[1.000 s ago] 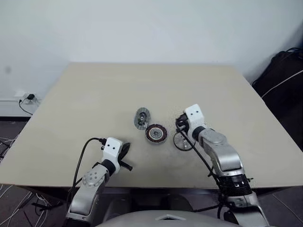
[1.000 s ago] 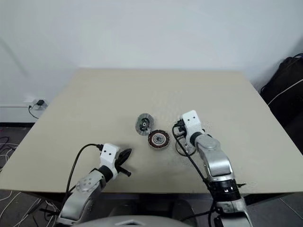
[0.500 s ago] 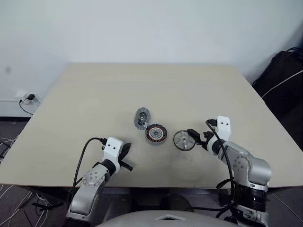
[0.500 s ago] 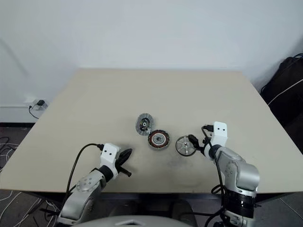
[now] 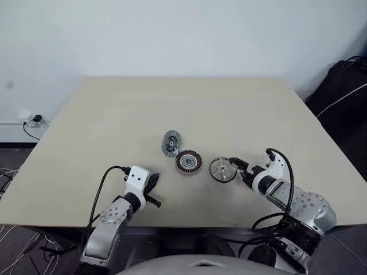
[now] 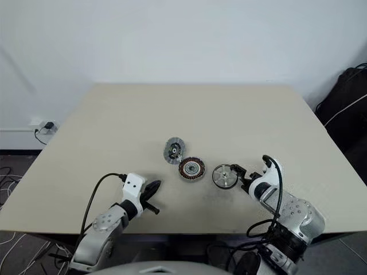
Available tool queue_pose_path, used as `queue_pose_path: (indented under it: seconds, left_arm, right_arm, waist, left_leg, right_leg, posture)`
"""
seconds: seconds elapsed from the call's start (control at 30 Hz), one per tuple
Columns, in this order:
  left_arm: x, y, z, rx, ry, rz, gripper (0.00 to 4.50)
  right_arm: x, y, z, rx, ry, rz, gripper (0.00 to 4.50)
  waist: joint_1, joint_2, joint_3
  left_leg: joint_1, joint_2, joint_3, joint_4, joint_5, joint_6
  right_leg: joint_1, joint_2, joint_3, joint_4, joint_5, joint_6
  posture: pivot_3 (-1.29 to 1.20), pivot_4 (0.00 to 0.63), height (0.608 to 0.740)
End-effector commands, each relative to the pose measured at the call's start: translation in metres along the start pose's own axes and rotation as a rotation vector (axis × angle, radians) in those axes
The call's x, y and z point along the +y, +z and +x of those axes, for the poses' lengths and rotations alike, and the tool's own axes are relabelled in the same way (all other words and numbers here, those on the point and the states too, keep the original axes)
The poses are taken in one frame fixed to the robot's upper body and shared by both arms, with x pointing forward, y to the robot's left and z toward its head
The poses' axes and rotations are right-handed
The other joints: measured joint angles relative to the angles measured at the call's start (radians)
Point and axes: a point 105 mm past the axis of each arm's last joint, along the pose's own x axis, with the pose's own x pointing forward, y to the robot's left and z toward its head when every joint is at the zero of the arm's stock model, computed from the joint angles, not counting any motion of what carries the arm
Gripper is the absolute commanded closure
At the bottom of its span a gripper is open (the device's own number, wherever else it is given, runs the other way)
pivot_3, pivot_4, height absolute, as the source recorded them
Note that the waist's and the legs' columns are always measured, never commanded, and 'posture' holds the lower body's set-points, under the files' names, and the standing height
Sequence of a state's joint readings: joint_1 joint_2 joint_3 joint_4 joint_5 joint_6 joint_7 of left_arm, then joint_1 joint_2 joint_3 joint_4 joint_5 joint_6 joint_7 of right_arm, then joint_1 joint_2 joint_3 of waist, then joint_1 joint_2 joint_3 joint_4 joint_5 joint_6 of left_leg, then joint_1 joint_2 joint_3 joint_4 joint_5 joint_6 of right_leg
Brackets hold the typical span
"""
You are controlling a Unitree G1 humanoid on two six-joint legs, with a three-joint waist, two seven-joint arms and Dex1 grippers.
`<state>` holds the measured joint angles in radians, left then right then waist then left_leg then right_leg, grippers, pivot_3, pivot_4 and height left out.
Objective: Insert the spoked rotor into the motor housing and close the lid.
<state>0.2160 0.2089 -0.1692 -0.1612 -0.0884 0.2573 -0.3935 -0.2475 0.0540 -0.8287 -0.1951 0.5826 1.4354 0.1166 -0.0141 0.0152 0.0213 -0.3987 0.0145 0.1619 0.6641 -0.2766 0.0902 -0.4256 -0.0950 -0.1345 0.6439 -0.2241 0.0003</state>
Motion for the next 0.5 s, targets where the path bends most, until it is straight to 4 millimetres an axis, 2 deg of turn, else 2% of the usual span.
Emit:
queue_pose_path:
  seconds: [0.03, 0.17, 0.23, 0.3, 0.5]
  left_arm:
    - [0.0006, 0.0123, 0.0009, -0.035, -0.004, 0.029, 4.5]
    - [0.0011, 0.012, 0.0009, -0.034, -0.002, 0.03, 4.5]
    - [0.0014, 0.0121, 0.0009, -0.034, -0.001, 0.03, 4.5]
    - [0.0018, 0.0122, 0.0007, -0.034, 0.0, 0.032, 4.5]
    - [0.0017, 0.0125, 0.0011, -0.036, -0.001, 0.034, 4.5]
  right_arm:
    - [0.0079, 0.0012, 0.0005, -0.001, 0.048, 0.031, 0.02]
    - [0.0044, -0.0035, 0.0016, 0.012, 0.038, 0.049, 0.02]
    - [0.0042, -0.0047, 0.0018, 0.015, 0.037, 0.052, 0.4]
    - [0.0043, -0.0058, 0.0015, 0.015, 0.04, 0.06, 0.93]
    - [0.0036, -0.0077, 0.0002, 0.009, 0.034, 0.073, 2.94]
  waist:
    - [0.001, 0.0, 0.0]
    - [-0.001, 0.001, 0.0]
    - [-0.002, 0.001, 0.0]
    - [-0.002, 0.001, 0.0]
    - [-0.005, 0.001, 0.0]
  left_leg:
    - [0.0, 0.0, 0.0, 0.0, 0.0, 0.0]
    - [0.0, 0.0, 0.0, 0.0, 0.0, 0.0]
    - [0.0, 0.0, 0.0, 0.0, 0.0, 0.0]
    - [0.0, 0.0, 0.0, 0.0, 0.0, 0.0]
    - [0.0, 0.0, 0.0, 0.0, 0.0, 0.001]
  right_leg:
    - [0.0, 0.0, 0.0, 0.0, 0.0, 0.0]
    - [0.0, 0.0, 0.0, 0.0, 0.0, 0.0]
    - [0.0, 0.0, 0.0, 0.0, 0.0, 0.0]
    - [0.0, 0.0, 0.0, 0.0, 0.0, 0.0]
    - [0.0, 0.0, 0.0, 0.0, 0.0, 0.0]
  posture:
    - [0.0, 0.0, 0.74]
    - [0.0, 0.0, 0.74]
    - [0.0, 0.0, 0.74]
    - [0.0, 0.0, 0.74]
    - [0.0, 0.0, 0.74]
